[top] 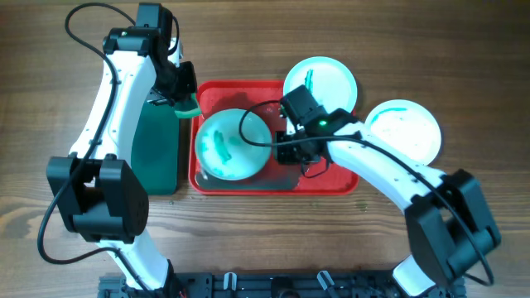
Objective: Clean dirty plates on tray and stack at the side
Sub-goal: 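Move the right gripper back to grasp the lower-right plate's rim, then tilt the gripped plate up with the right gripper, bring sponge over it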
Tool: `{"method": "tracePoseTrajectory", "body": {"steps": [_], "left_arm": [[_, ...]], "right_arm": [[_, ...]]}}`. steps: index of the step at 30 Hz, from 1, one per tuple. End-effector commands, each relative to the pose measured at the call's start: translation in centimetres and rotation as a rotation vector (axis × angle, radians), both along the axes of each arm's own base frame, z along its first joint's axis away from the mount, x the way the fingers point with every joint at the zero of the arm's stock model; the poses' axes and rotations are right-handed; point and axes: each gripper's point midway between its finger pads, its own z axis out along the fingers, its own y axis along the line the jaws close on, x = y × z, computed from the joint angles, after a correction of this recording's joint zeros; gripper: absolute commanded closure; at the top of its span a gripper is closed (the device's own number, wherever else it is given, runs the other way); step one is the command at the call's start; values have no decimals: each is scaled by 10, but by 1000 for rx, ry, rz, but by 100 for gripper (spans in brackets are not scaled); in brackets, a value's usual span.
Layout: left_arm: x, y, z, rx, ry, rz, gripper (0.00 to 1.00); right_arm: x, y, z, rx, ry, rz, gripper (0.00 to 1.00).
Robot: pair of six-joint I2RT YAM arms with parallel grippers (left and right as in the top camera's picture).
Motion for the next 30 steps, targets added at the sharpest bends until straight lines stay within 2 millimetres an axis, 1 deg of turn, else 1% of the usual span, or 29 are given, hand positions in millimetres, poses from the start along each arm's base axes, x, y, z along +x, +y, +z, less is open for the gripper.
{"method": "tracePoseTrajectory", "body": {"steps": [1,4,6,8,10,11,14,16,19,20,26,28,30], "left_arm": [[1,0,3,-22,-7,17,96],[1,0,3,-22,-8,17,96],[2,0,3,-23,-10,17,96],[2,0,3,-23,-10,17,96],[2,0,3,-23,-10,17,96],[2,0,3,-22,-10,17,96],[2,0,3,-23,-10,17,96],[2,0,3,-22,-11,17,96],[3,0,3,-23,-16,17,96],[4,0,4,-23,-18,17,96],[4,0,4,-23,-18,17,96],[4,0,4,-23,-18,17,96],[4,0,4,-23,-18,17,96]], "right_arm": [[10,6,3,10,-11,19,74],[24,14,6,-2,-55,107,68],[42,18,4,-59,-66,152,66],[61,21,-4,-126,-57,177,66],[73,25,-13,-155,-33,194,65],[81,26,-23,-164,-15,188,66],[85,24,-32,-168,-8,181,66],[86,27,-38,-155,-5,199,66],[85,28,-43,-150,0,209,67],[85,29,-43,-146,1,213,70],[79,38,-43,-92,24,238,71],[76,41,-44,-70,59,195,74],[74,40,-49,-75,90,141,77]]}}
